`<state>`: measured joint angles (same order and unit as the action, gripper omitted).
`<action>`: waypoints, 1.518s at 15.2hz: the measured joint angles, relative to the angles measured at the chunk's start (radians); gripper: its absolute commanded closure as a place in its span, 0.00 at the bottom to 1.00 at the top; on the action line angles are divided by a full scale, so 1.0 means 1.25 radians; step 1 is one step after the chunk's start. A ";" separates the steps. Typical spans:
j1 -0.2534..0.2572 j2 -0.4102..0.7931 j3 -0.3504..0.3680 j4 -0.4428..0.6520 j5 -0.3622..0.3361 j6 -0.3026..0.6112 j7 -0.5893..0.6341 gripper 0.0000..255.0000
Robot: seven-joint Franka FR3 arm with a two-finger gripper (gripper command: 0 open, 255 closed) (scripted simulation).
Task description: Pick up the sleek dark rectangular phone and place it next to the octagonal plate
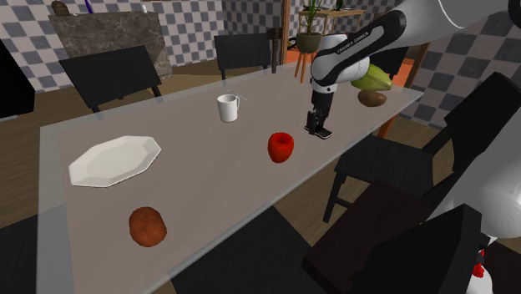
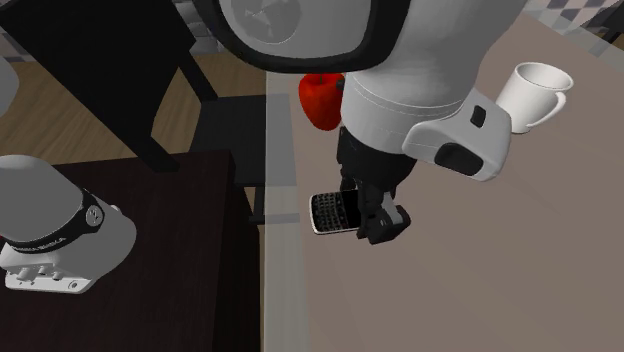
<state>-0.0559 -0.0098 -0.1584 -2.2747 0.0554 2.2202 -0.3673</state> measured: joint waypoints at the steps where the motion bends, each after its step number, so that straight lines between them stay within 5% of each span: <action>1: -0.001 -0.005 -0.001 0.006 -0.001 -0.011 0.000 1.00; 12: 0.004 -0.055 0.005 0.063 -0.013 -0.116 0.021 1.00; 23: 0.098 0.033 0.106 0.171 0.006 -0.129 0.206 1.00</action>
<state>0.0668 0.0309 -0.0261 -2.0606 0.0631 2.0589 -0.1102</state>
